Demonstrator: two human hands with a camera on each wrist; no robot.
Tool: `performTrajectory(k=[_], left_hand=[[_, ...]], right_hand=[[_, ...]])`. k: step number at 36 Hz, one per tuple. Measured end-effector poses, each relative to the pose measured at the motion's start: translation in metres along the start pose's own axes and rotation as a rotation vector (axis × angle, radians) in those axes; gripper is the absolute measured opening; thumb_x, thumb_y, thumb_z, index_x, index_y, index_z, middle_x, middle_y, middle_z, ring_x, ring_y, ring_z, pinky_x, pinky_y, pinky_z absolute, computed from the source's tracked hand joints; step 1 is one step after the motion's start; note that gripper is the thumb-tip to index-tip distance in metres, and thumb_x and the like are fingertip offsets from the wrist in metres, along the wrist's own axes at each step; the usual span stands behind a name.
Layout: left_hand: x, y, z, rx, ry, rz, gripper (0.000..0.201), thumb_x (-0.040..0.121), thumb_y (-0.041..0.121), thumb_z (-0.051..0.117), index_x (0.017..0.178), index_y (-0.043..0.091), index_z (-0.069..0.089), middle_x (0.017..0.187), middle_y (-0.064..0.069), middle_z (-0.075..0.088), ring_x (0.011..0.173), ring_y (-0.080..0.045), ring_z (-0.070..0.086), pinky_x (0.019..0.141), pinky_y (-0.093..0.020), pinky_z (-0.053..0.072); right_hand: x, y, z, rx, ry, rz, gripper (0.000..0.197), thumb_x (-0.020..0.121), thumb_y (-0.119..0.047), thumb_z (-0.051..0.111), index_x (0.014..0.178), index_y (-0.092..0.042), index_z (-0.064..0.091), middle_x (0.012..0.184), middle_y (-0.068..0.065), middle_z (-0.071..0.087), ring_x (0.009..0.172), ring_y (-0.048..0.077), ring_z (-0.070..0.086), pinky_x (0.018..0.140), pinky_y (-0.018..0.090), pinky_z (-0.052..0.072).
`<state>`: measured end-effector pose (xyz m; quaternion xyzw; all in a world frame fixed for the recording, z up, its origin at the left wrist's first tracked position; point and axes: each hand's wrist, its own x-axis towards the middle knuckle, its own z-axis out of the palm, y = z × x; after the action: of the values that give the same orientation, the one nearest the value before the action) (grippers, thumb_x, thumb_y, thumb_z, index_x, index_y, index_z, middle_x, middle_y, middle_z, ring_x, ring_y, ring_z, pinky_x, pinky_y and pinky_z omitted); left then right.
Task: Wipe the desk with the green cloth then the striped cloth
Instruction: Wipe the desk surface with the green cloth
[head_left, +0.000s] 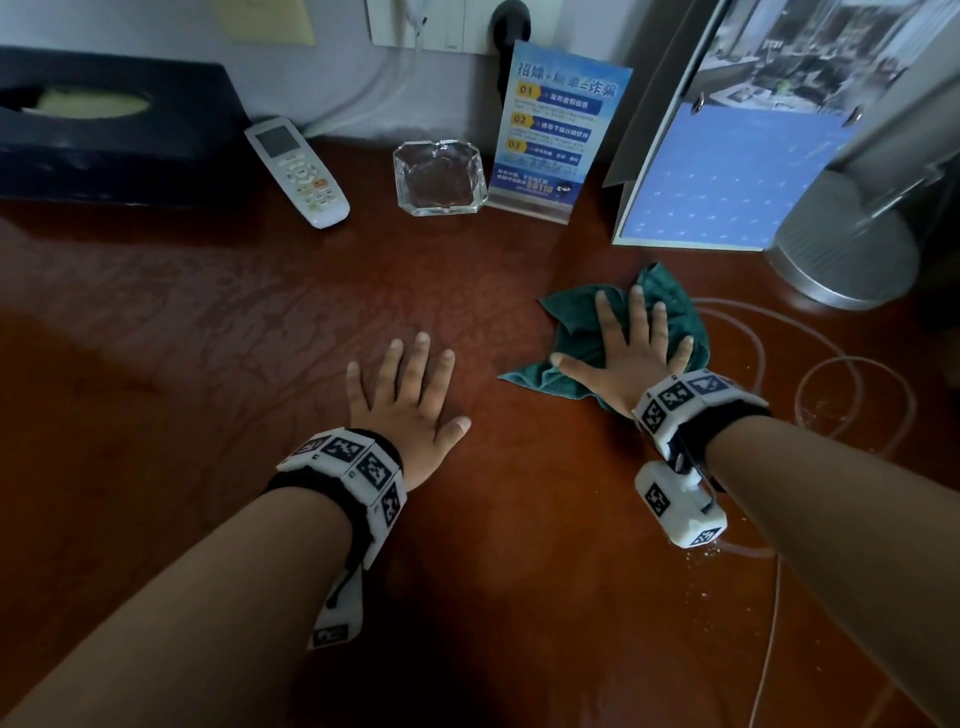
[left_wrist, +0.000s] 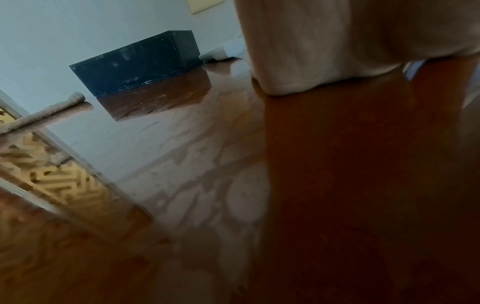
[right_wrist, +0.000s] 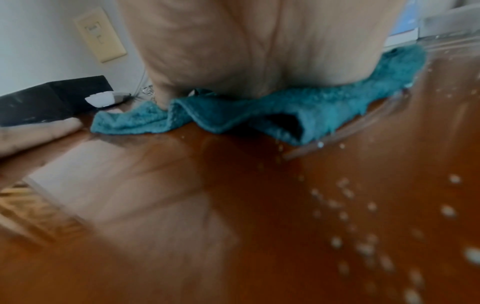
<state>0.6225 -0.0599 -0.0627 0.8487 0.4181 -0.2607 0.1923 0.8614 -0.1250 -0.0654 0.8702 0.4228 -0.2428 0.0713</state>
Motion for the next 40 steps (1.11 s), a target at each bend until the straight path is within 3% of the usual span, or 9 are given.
performTrajectory(k=[20,33,37,40], left_hand=[[-0.003,0.004,-0.001,0.023,0.007,-0.023,0.065,0.095,0.058,0.004,0.141,0.029,-0.032,0.147,0.002,-0.041,0.139,-0.024,-0.031,0.112,-0.058,-0.012],[-0.008,0.014,-0.007,0.042,0.006,-0.111,0.066,0.095,0.059,0.007,0.142,0.031,-0.030,0.148,0.003,-0.040,0.139,-0.021,-0.031,0.112,-0.057,-0.012],[-0.014,0.020,-0.006,0.161,0.090,-0.160,0.067,0.093,0.060,0.005,0.141,0.030,-0.031,0.151,-0.001,-0.034,0.139,-0.027,-0.031,0.107,-0.062,-0.013],[-0.025,0.033,0.003,0.136,0.210,-0.144,0.064,0.098,0.050,0.011,0.142,0.028,-0.030,0.152,-0.004,-0.032,0.139,-0.028,-0.030,0.109,-0.061,-0.012]], right_hand=[[-0.061,0.005,0.034,0.043,0.015,0.068,0.096,0.075,-0.085,0.031,0.147,-0.042,-0.016,0.153,-0.004,-0.033,0.142,0.025,-0.027,0.111,0.057,-0.015],[-0.096,0.015,0.055,0.021,0.024,0.008,0.097,0.072,-0.088,0.023,0.146,-0.042,-0.019,0.153,-0.003,-0.035,0.141,0.026,-0.029,0.112,0.058,-0.013],[-0.112,0.023,0.061,0.018,0.019,-0.038,0.096,0.074,-0.087,0.024,0.146,-0.042,-0.020,0.152,-0.003,-0.036,0.141,0.026,-0.030,0.112,0.058,-0.015],[-0.123,0.029,0.067,0.006,0.029,-0.071,0.095,0.074,-0.087,0.023,0.146,-0.041,-0.020,0.152,-0.003,-0.035,0.141,0.027,-0.030,0.110,0.058,-0.015]])
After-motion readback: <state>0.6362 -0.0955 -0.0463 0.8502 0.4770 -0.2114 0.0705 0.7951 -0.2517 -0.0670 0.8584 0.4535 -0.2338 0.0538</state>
